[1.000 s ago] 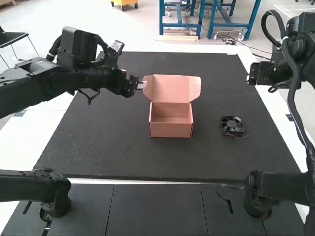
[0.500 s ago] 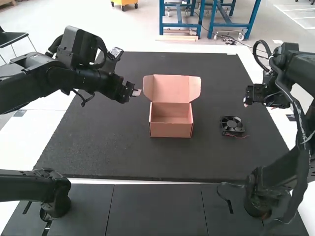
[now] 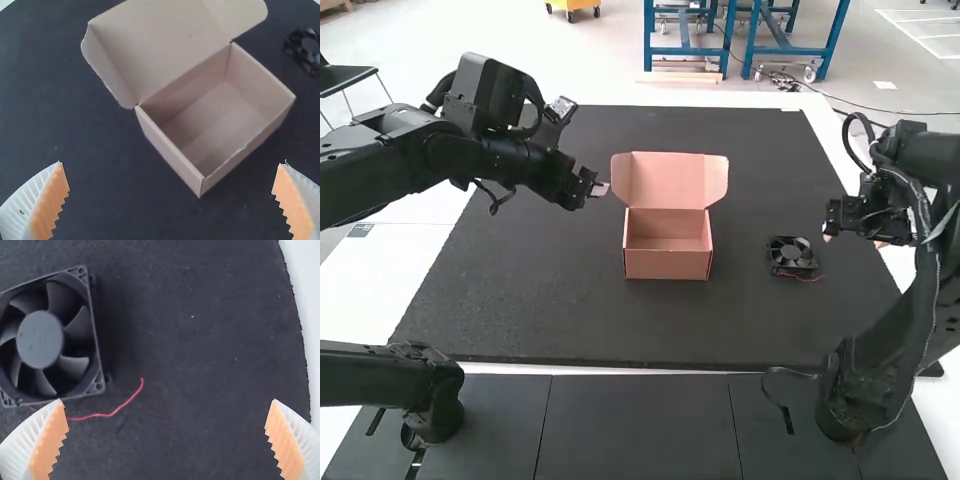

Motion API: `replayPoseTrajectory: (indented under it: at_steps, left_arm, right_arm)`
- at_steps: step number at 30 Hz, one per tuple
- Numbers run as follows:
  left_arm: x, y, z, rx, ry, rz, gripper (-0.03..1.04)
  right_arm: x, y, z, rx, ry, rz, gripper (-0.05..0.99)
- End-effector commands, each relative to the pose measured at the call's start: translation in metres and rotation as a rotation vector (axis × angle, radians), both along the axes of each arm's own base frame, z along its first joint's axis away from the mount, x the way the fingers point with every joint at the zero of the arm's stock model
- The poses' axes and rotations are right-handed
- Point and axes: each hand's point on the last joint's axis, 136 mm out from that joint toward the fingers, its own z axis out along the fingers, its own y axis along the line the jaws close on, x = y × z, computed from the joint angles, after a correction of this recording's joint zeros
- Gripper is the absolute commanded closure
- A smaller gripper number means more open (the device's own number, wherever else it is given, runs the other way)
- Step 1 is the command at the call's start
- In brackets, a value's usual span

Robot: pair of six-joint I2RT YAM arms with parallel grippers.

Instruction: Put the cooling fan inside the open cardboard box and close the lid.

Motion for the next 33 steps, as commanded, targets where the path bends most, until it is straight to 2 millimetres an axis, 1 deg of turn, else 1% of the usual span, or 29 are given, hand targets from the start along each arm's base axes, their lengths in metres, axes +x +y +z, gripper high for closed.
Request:
replayPoseTrajectory:
  at_steps: [1, 6, 9, 13, 17, 21, 25, 29, 33]
  left_arm:
    - [0.005, 0.001, 0.011, -0.006, -0.036, 0.005, 0.05]
    - [0.005, 0.001, 0.007, 0.001, -0.026, 0.004, 0.05]
    - [0.005, 0.001, 0.007, 0.0, -0.023, 0.004, 0.05]
    - [0.005, 0.001, 0.006, 0.001, -0.022, 0.004, 0.05]
    - [0.005, 0.001, 0.007, 0.001, -0.022, 0.004, 0.05]
    - [0.005, 0.001, 0.008, -0.001, -0.024, 0.005, 0.05]
    - [0.005, 0.001, 0.008, -0.001, -0.023, 0.005, 0.05]
    - [0.005, 0.001, 0.008, -0.002, -0.023, 0.005, 0.05]
    - [0.005, 0.001, 0.007, -0.001, -0.018, 0.008, 0.05]
  right_arm:
    - [0.002, -0.008, -0.006, -0.016, 0.015, 0.007, 0.04]
    - [0.008, -0.008, -0.021, -0.005, 0.048, 0.025, 0.04]
    - [0.017, -0.009, -0.026, 0.002, 0.059, 0.033, 0.04]
    - [0.031, -0.011, -0.031, 0.017, 0.068, 0.04, 0.04]
    - [0.045, -0.013, -0.032, 0.027, 0.061, 0.044, 0.04]
    - [0.054, -0.016, -0.035, 0.03, 0.063, 0.043, 0.04]
    - [0.059, -0.009, -0.038, 0.058, 0.075, 0.06, 0.04]
    - [0.059, 0.003, -0.046, 0.094, 0.112, 0.089, 0.04]
    - [0.06, 0.011, -0.05, 0.128, 0.135, 0.105, 0.04]
